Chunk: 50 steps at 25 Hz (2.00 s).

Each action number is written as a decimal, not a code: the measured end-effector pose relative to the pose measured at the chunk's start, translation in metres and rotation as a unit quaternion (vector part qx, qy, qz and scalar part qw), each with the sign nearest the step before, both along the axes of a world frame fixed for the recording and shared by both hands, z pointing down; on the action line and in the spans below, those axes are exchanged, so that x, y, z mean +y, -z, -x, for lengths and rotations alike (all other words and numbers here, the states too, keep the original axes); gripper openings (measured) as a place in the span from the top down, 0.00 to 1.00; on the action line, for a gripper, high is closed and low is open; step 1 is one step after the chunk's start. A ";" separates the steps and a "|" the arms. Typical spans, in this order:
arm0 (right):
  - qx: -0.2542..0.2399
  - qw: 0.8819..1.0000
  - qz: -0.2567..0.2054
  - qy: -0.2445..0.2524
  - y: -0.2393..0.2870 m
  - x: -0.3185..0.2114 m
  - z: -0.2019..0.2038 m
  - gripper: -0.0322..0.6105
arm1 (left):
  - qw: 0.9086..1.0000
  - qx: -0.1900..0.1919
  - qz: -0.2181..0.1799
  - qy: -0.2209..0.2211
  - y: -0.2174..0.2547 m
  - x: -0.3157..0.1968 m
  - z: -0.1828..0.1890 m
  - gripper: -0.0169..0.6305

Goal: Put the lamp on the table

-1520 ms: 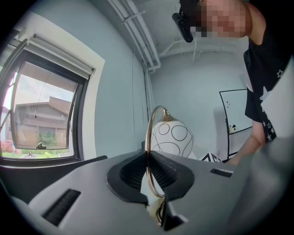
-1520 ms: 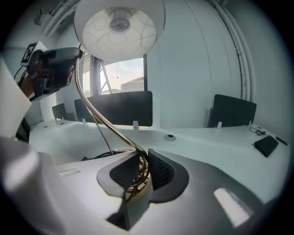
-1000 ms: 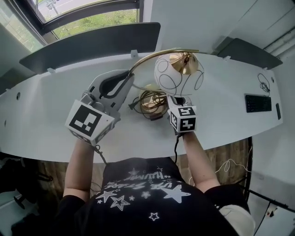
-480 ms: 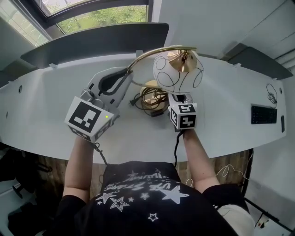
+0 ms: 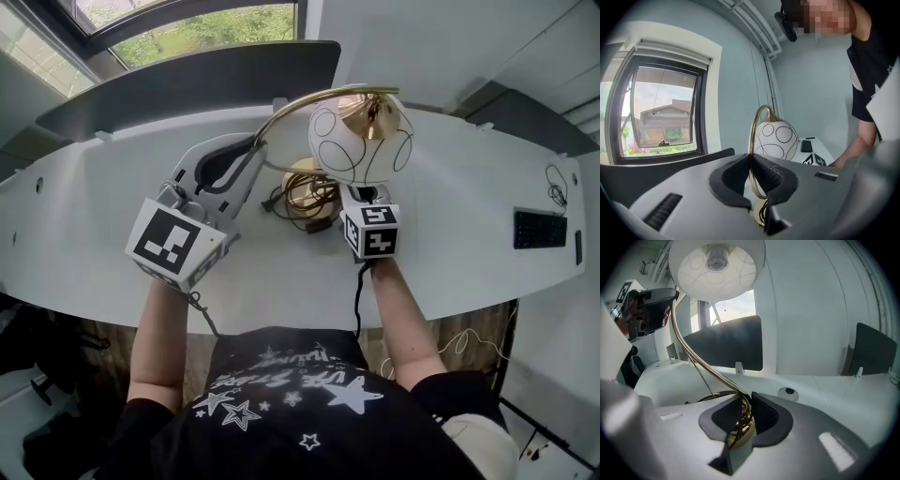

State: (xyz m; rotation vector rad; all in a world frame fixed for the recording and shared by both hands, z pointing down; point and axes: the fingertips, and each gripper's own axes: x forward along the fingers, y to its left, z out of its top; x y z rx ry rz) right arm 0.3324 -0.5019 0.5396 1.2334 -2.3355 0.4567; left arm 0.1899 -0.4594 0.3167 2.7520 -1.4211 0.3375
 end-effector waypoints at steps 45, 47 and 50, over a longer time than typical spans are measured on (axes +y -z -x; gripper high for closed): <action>-0.027 0.991 -0.036 -0.126 0.029 0.065 -0.001 0.67 | 0.996 0.080 -0.016 -0.028 -0.015 0.043 0.053 0.81; -0.023 0.990 -0.046 -0.132 0.040 0.076 0.008 0.67 | 0.996 0.081 -0.012 -0.038 -0.014 0.053 0.064 0.81; -0.017 0.987 -0.064 -0.147 0.059 0.092 0.019 0.67 | 0.995 0.079 0.005 -0.064 -0.015 0.069 0.075 0.81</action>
